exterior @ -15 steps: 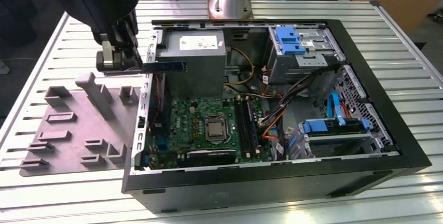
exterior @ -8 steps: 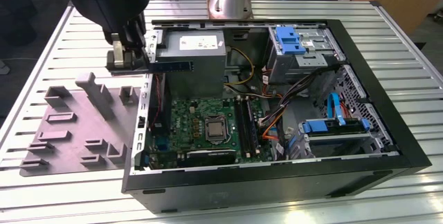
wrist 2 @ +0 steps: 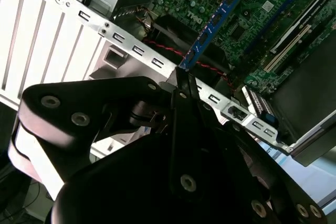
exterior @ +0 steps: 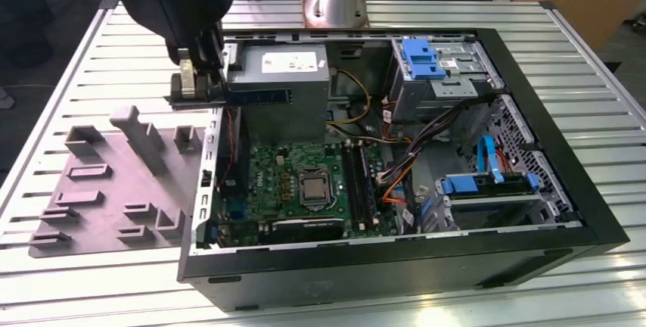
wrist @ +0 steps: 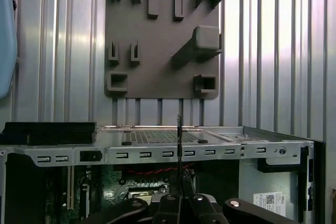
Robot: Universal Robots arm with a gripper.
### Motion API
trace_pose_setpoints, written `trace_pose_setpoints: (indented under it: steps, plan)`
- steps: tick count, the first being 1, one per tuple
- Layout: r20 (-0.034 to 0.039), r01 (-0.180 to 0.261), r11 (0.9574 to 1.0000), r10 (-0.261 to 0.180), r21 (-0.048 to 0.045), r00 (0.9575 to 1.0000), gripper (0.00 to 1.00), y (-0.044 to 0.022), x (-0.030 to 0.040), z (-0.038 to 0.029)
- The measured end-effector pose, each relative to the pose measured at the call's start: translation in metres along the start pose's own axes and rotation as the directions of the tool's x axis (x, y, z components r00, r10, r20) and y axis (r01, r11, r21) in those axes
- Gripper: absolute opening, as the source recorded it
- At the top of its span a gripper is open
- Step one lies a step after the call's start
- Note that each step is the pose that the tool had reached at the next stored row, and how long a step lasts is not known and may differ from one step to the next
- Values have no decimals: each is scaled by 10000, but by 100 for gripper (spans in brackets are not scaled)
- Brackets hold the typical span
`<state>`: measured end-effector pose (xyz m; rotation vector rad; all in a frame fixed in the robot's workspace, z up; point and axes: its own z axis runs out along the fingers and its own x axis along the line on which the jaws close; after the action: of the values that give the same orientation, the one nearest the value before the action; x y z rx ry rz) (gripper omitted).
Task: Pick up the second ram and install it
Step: 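Pick up the second ram and move it above second insertion slot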
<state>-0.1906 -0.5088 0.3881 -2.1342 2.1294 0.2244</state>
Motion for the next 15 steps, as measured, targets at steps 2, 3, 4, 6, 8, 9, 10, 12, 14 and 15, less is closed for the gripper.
trace_pose_setpoints:
  steps: [2,3,4,6,8,9,10,12,14,15]
  plan:
    - [1,1,10000,-1,0,10000,12,-26,0,0]
    - [1,0,10000,0,0,10000,12,-39,0,0]
    - [1,0,10000,0,0,10000,12,-52,0,-1]
    - [0,-1,10000,1,0,10000,12,-79,0,-2]
    - [0,0,10000,0,0,10000,12,-105,0,-2]
    - [1,0,10000,0,1,10000,12,-118,0,-2]
    - [0,-1,10000,1,0,10000,12,-132,0,-2]
    - [0,-1,10000,1,0,10000,12,-159,0,-3]
    - [0,0,10000,0,0,10000,12,-184,0,-4]
    - [2,0,10000,0,1,10000,12,-197,0,-3]
